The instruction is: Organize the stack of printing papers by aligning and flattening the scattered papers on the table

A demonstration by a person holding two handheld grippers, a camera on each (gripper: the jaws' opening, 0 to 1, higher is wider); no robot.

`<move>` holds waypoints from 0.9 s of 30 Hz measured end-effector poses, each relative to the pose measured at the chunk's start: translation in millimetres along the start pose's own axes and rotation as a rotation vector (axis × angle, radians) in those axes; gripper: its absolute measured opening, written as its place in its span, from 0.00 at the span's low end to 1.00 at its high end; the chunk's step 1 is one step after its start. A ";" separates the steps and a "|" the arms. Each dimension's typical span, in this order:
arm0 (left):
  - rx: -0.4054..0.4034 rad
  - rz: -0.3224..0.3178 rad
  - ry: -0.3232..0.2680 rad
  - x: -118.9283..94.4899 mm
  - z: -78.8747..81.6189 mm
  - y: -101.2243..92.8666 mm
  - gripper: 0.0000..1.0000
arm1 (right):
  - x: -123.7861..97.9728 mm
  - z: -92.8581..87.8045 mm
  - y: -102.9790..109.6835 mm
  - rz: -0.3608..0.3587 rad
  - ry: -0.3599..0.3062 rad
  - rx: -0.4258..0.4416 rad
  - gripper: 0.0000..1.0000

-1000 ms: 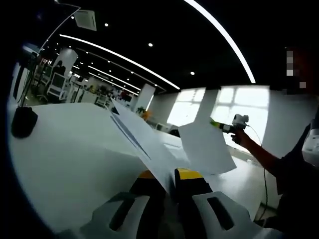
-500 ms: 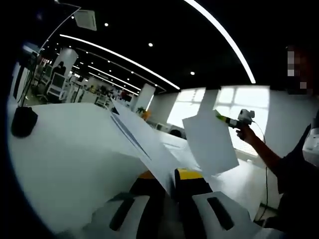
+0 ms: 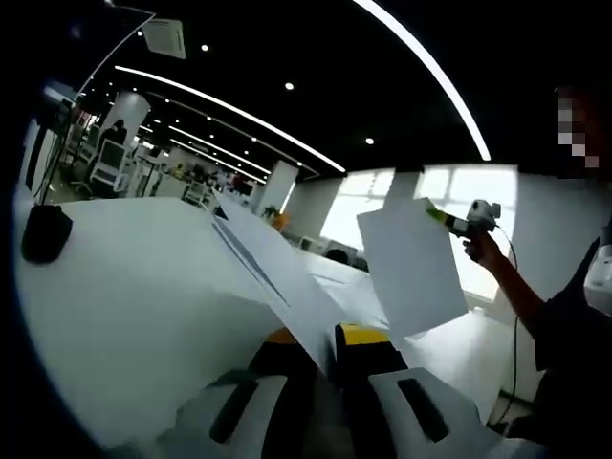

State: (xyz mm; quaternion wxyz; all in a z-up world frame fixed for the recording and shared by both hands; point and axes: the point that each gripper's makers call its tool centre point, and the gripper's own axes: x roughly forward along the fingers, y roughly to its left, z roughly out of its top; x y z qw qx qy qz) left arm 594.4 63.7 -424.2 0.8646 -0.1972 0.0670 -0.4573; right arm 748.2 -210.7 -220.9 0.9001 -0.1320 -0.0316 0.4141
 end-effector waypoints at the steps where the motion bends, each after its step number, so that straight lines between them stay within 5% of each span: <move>1: -0.001 0.000 0.000 0.1 -0.1 0.1 0.12 | -0.3 2.7 1.7 0.002 -0.002 0.000 0.00; 27: -0.006 -0.012 -0.010 0.6 0.6 -0.6 0.12 | -2.6 71.0 73.4 0.123 -0.080 -0.066 0.00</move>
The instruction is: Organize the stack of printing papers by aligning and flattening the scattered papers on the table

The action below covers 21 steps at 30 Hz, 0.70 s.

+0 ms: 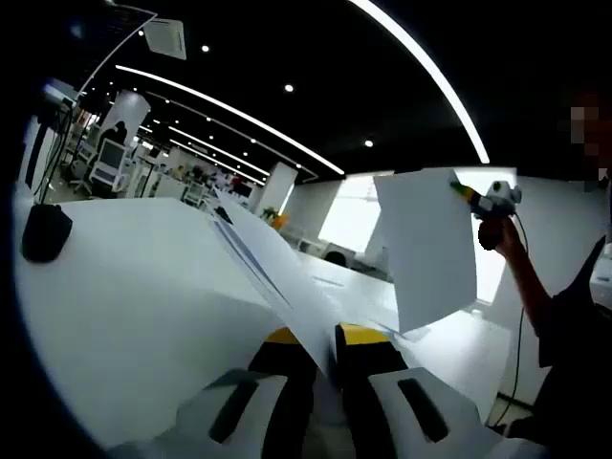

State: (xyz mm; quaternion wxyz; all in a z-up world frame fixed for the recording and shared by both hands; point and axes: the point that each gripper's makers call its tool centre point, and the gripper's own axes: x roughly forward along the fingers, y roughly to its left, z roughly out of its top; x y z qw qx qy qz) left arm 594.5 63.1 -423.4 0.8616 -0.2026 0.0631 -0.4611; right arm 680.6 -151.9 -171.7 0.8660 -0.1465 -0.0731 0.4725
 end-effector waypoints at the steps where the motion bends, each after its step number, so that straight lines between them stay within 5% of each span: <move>1: 0.000 0.000 -0.001 0.0 0.1 -0.1 0.12 | 0.7 1.2 2.2 0.004 -0.001 -0.003 0.00; 21: -0.004 0.000 -0.003 0.0 -0.3 0.0 0.12 | 19.4 35.9 65.9 0.124 -0.057 -0.039 0.00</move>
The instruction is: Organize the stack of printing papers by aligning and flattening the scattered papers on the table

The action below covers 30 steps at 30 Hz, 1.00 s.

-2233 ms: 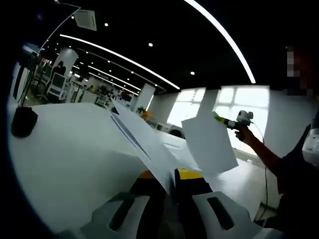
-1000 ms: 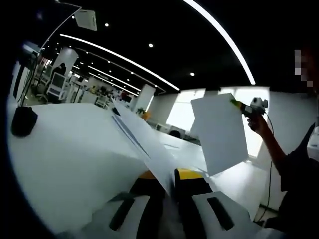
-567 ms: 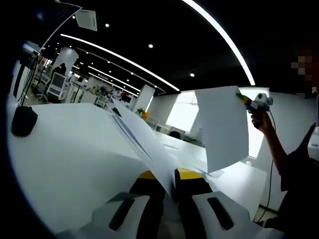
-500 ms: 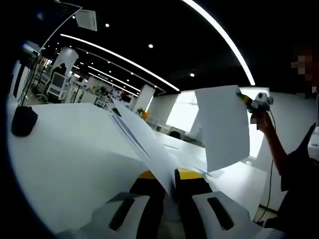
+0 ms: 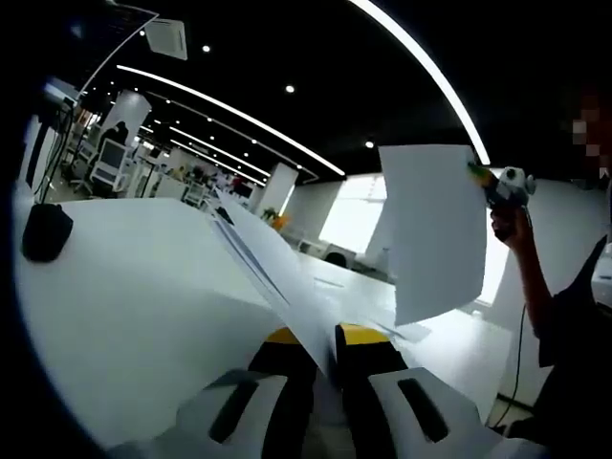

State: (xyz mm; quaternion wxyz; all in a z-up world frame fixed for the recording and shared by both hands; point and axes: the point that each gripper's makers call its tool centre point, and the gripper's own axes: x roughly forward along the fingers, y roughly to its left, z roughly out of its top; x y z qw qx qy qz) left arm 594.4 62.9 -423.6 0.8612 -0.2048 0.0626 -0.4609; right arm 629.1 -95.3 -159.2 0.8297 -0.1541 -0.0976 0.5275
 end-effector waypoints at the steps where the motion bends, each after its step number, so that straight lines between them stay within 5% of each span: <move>1: 0.000 0.000 0.000 -0.1 -0.1 -0.2 0.12 | 1.3 1.7 2.4 0.008 -0.003 0.000 0.00; 13: -0.003 -0.003 0.001 -2.1 -0.1 -0.2 0.12 | 25.4 -10.0 17.7 0.059 -0.008 0.061 0.00; 30: -0.005 -0.007 -0.003 -1.2 -0.2 -4.2 0.12 | 35.6 -37.5 2.8 0.044 0.030 0.098 0.00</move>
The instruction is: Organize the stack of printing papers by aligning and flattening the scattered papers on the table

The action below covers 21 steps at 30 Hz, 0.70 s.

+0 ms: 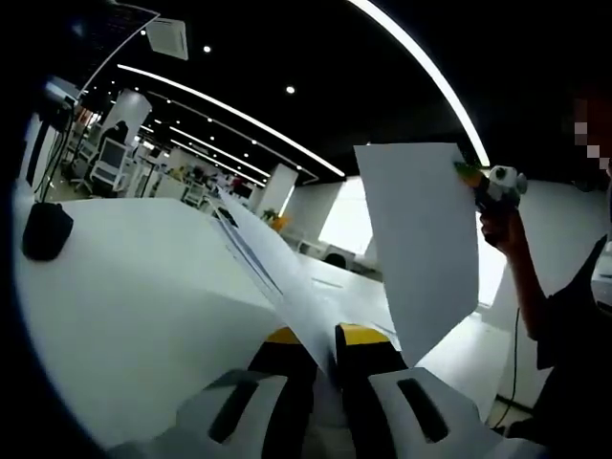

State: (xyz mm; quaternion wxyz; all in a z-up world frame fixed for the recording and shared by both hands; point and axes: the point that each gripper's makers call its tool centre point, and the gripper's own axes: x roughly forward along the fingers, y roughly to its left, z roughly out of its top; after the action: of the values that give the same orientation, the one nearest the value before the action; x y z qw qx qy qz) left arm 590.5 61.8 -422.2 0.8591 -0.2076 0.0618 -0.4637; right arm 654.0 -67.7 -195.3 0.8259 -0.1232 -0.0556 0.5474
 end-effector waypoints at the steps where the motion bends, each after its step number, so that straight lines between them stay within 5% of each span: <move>1: 0.000 0.000 0.000 0.3 -0.1 -0.5 0.12 | 0.4 -2.8 -1.5 -0.003 0.003 0.004 0.00; 7: 0.000 -0.002 0.002 0.4 0.0 -0.7 0.12 | 2.0 -17.0 -8.8 -0.010 0.017 0.026 0.00; 21: 0.001 -0.003 0.008 0.4 -0.2 0.5 0.12 | 11.9 -88.8 -42.1 -0.043 0.067 0.110 0.00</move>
State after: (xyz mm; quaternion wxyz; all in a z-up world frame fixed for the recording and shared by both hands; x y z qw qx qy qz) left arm 591.0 61.7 -422.6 0.8583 -0.2054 0.0646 -0.4658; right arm 716.4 -85.1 -270.2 0.8444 -0.0948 -0.0004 0.5273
